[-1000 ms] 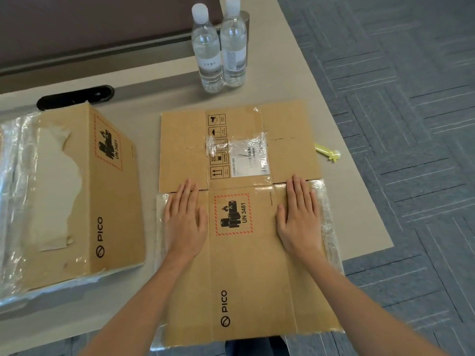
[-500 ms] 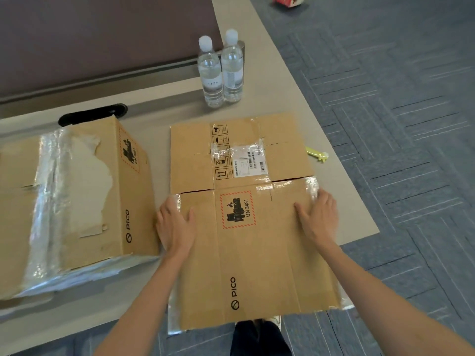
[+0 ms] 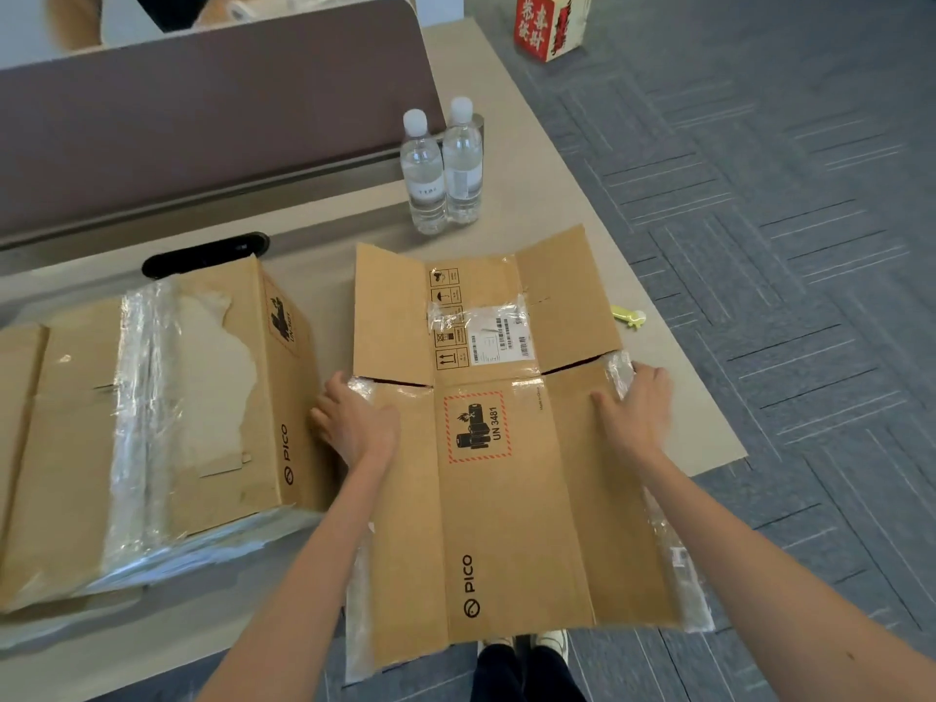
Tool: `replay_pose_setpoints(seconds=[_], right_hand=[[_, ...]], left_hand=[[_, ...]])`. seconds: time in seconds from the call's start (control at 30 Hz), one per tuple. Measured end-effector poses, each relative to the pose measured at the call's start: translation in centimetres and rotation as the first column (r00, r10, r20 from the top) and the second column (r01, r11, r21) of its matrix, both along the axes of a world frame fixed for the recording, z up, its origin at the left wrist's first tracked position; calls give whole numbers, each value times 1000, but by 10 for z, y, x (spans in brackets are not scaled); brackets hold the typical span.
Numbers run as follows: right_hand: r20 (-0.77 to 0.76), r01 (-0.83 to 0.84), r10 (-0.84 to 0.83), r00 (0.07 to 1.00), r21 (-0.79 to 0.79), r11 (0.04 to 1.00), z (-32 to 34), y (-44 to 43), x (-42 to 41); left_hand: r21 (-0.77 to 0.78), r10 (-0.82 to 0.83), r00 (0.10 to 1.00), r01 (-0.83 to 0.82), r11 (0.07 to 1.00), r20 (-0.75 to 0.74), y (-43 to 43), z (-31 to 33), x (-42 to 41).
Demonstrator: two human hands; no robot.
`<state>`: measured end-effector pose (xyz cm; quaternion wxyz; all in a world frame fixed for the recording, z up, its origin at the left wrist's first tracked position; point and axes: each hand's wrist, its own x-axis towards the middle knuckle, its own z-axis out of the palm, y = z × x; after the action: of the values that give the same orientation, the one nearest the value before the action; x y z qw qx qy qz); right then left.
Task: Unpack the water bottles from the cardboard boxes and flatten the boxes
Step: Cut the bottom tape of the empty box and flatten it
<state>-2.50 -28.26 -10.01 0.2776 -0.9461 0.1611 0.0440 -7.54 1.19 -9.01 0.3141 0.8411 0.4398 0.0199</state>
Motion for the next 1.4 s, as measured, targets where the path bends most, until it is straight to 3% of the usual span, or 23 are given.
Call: replay_pose_setpoints(seconds=[0.13, 0.23, 0.3, 0.53, 0.7, 0.87, 1.13, 1.4], right_hand=[[-28, 6, -4, 1000, 58, 998, 16, 9, 7], [-157, 56, -27, 987, 183, 981, 26, 12, 10], [-222, -11, 48, 974, 163, 987, 33, 14, 7], [-193, -148, 143, 971, -13, 989, 43, 26, -15], [-89, -116, 115, 989, 0, 993, 61, 18, -36], [-3, -69, 69, 998, 24, 997, 90, -15, -46], [121, 91, -99, 988, 67, 994, 148, -135, -105], [236, 257, -256, 937, 26, 966, 191, -304, -218]], left_hand=[[-193, -101, 995, 100, 976, 2, 9, 2, 6], [-386, -108, 994, 113, 916, 37, 12, 13, 5], [-439, -125, 991, 131, 889, 44, 11, 18, 4], [-330, -185, 982, 190, 925, 45, -5, 29, -8], [-248, -230, 973, 230, 941, 33, -30, 57, -15], [-219, -275, 955, 294, 930, 111, -55, 87, -6], [-68, -473, 853, 497, 865, 222, -176, 153, -25], [-29, -609, 707, 661, 750, 359, -352, 197, -90]])
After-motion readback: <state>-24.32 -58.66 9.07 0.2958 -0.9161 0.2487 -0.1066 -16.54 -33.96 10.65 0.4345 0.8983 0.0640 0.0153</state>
